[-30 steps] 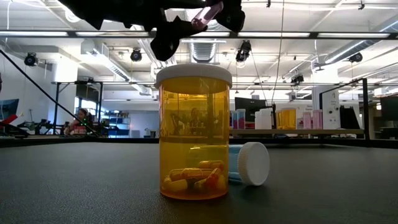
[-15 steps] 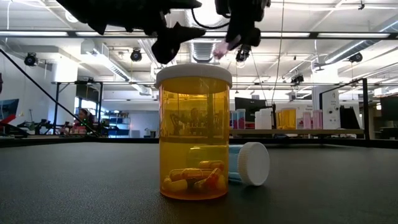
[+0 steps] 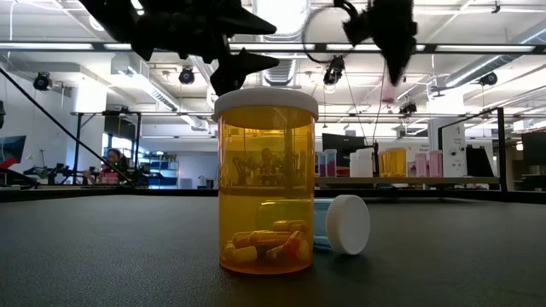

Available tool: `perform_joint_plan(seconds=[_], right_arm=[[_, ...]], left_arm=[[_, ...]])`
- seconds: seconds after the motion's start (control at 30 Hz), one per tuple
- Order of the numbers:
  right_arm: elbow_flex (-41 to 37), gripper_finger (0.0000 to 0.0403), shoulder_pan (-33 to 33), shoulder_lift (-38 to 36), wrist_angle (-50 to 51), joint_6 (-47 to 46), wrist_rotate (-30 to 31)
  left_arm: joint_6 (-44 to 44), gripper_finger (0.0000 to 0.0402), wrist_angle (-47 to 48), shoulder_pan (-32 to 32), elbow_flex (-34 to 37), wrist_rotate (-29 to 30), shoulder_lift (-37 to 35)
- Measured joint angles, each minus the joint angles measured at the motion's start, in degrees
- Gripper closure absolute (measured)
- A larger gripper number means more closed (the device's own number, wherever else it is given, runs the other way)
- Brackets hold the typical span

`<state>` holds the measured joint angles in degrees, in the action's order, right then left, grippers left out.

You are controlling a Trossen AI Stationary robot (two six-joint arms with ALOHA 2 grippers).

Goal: Pick and place medicine bottles onto shelf by color
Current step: Put the pink pill bottle on the shelf aligned with the other pink pill bottles

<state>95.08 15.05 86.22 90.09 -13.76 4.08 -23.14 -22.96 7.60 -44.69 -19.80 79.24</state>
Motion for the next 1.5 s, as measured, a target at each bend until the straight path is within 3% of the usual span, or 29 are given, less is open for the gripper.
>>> perform_joint_plan(seconds=[0.53,0.83,0.93,1.07,1.5], right_arm=[[-14.0,0.0294,15.2,-4.0,-0.1,-4.7,-0.2],[-23.8,0.0294,19.7,-5.9,-1.0,-1.2,2.3],[-26.5,0.0294,22.0,-5.9,-4.5,0.4,5.2],[-30.0,0.0294,25.0,-5.7,-10.8,4.8,3.6],[-32.8,0.0294,33.6,-5.2,-14.6,13.6,3.5]], left_arm=[[4.8,0.0182,2.3,6.6,0.1,-14.1,0.0],[5.9,0.0182,2.9,11.3,0.2,-15.1,0.0],[5.4,0.0182,2.8,13.3,0.0,-14.6,0.2],[4.1,0.0182,0.4,15.5,-0.3,-14.4,0.2],[4.0,0.0182,0.3,18.7,-0.4,-10.6,0.2]])
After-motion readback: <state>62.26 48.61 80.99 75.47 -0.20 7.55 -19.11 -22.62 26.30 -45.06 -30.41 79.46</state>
